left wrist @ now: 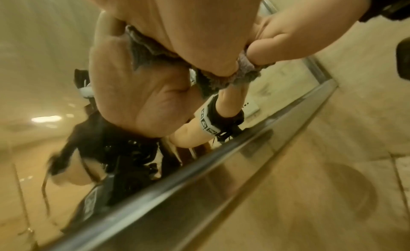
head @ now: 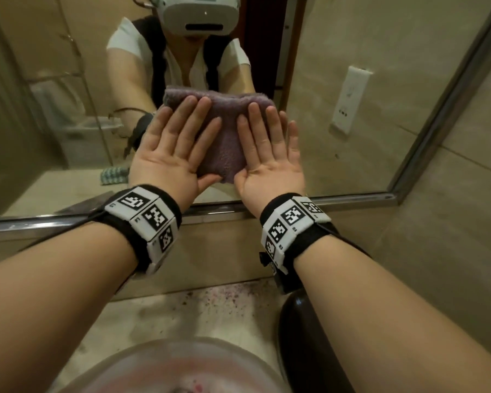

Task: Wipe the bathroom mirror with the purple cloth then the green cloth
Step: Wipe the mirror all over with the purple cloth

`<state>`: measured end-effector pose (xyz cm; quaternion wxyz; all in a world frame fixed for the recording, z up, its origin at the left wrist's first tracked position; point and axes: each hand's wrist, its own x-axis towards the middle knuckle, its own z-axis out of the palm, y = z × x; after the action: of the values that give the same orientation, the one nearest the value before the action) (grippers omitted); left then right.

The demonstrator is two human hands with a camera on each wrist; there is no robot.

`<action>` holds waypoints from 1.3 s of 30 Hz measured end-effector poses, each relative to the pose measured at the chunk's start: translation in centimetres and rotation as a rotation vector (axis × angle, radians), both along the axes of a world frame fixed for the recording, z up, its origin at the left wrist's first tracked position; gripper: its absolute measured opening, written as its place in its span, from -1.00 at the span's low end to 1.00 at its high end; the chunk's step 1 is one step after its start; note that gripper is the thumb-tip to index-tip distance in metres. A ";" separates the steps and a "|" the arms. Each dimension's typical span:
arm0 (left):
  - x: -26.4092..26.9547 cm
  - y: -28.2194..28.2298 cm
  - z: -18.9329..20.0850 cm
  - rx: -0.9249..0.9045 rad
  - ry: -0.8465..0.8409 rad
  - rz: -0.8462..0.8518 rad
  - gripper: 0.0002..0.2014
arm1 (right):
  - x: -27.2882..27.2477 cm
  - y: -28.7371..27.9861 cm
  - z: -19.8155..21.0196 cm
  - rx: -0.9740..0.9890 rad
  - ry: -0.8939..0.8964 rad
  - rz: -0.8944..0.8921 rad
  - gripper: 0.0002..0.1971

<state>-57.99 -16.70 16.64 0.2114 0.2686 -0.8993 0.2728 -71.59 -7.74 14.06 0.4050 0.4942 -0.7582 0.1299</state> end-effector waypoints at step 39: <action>-17.1 9.4 2.2 -0.307 -0.185 -0.217 -0.26 | -15.8 13.7 1.7 0.256 -0.072 -0.271 -0.34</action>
<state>-75.09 -7.26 18.85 0.1944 0.1087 -0.8865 0.4057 -87.40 5.97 15.80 0.3250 0.4302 -0.8422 -0.0056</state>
